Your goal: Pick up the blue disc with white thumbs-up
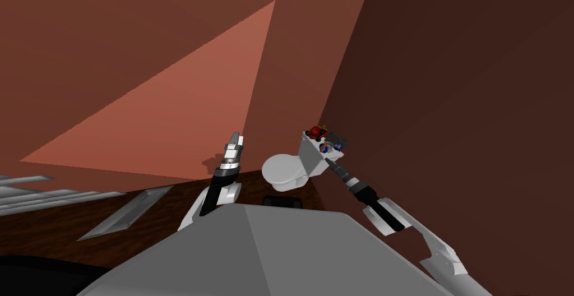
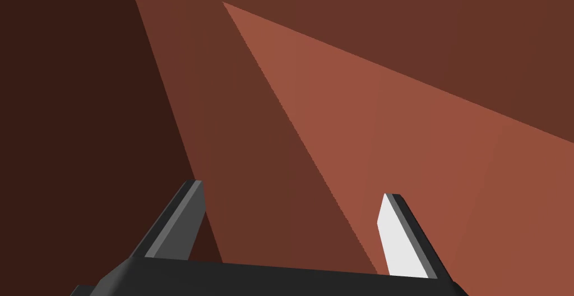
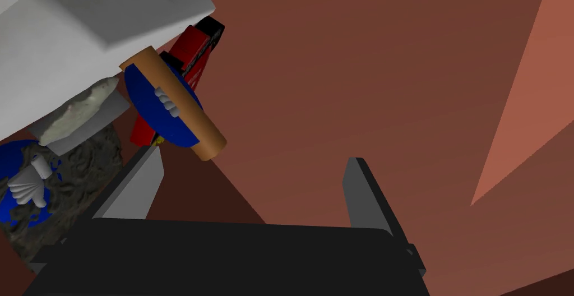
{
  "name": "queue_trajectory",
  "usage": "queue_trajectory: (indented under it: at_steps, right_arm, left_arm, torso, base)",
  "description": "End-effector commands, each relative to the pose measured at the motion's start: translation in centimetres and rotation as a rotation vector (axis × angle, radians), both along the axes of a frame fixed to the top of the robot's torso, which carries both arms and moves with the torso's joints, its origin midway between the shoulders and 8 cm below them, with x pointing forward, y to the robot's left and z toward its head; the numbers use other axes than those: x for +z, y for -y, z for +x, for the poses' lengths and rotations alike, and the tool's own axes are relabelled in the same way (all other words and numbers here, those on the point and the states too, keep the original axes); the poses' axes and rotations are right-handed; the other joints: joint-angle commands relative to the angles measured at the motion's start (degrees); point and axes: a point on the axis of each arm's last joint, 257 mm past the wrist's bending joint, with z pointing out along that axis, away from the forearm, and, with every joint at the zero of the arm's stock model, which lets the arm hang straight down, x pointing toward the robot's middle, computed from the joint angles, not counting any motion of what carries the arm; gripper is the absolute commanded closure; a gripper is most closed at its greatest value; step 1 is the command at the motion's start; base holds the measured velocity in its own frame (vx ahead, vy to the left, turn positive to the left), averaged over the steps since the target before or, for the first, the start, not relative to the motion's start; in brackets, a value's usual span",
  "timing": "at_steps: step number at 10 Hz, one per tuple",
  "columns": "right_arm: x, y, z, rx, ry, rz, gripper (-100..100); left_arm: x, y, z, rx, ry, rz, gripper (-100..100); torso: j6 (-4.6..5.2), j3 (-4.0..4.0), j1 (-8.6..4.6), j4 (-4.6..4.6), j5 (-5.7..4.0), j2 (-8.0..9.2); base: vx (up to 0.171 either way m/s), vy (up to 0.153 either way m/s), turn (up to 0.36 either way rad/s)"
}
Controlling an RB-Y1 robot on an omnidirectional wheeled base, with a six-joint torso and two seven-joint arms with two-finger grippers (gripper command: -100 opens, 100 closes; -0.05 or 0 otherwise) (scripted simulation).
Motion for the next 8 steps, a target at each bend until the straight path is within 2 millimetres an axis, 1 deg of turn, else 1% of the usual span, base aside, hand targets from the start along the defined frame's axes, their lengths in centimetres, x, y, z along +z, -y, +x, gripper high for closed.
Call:
queue_trajectory:
  at_steps: [1, 2, 4, 5, 7, 8]
  right_arm:
    - [-1.3, 1.4, 0.0, 0.002, -0.036, -0.069, -100]
    - [-1.2, 1.4, 0.1, 0.005, -0.037, -0.074, -100]
    - [-2.8, 3.9, -0.1, -0.005, -0.09, -0.17, -100]
    - [-2.7, 4.0, 0.0, 0.005, -0.093, -0.188, -100]
    - [-3.9, 6.7, -0.1, -0.004, -0.142, -0.285, -100]
    - [-3.7, 6.8, -0.1, 0.004, -0.144, -0.301, -100]
  left_arm:
    - [0.0, 0.0, 0.0, 0.0, 0.0, 0.0, 0]
    - [0.0, 0.0, 0.0, 0.0, 0.0, 0.0, 0]
    - [0.0, 0.0, 0.0, 0.0, 0.0, 0.0, 0]
    - [0.0, 0.0, 0.0, 0.0, 0.0, 0.0, 0]
    - [0.0, 0.0, 0.0, 0.0, 0.0, 0.0, 0]
    - [0.0, 0.0, 0.0, 0.0, 0.0, 0.0, 0]
  torso:
    - [0.0, 0.0, 0.0, 0.0, 0.0, 0.0]
    - [-0.02, 0.0, 0.0, 0.0, 0.0, 0.0]
    - [-0.02, 0.0, 0.01, 0.0, 0.0, 0.0]
    - [-0.02, -0.01, 0.01, 0.0, 0.0, -0.01]
    - [-0.02, -0.01, 0.01, 0.0, 0.01, -0.01]
    - [-0.02, -0.01, 0.03, 0.0, 0.01, -0.01]
  base:
    - [0.002, 0.011, 0.121]
    - [0.002, 0.006, 0.053]
    - [0.003, 0.013, 0.15]
    - [0.004, 0.007, 0.063]
    - [0.003, 0.012, 0.147]
    - [0.004, 0.006, 0.063]
